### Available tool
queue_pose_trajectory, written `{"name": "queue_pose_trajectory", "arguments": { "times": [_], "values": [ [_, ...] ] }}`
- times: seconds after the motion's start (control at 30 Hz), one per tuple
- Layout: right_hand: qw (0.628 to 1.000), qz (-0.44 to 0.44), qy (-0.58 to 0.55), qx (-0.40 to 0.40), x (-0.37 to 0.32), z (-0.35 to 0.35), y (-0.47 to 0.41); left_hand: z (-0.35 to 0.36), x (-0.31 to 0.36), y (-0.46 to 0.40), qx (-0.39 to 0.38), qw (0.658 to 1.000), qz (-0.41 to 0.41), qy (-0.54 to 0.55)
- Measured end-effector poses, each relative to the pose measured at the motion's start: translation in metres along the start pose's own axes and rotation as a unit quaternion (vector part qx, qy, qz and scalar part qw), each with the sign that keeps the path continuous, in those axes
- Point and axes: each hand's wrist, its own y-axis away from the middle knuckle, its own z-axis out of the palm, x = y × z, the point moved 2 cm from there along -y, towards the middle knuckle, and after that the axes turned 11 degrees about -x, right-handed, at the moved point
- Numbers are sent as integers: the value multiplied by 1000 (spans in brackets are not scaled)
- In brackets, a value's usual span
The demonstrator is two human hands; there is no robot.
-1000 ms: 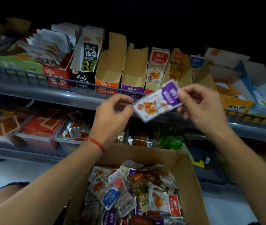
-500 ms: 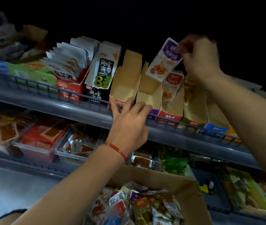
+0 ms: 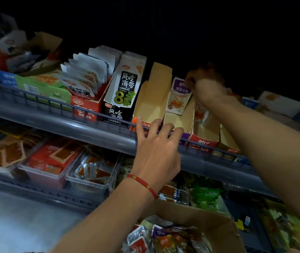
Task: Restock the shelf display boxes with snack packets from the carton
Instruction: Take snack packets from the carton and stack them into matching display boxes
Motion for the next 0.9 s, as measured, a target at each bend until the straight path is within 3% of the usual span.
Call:
{"name": "queue_pose_trajectory", "arguments": {
  "times": [0.23,0.6,0.8,0.9],
  "values": [
    [998,1,66,-7,-6,0,-12,0,0,-2,-8,1000,-3,6],
    [999,-10,24,29,-9,-5,-1,-1,-2,-1,-30,999,6,-12],
    [977,-120,-45,171,-7,-28,82,-6,-3,14,5,999,39,-9],
    [964,-195,-93,157,1,-25,149,-5,-1,33,57,994,85,27]
  ]
}}
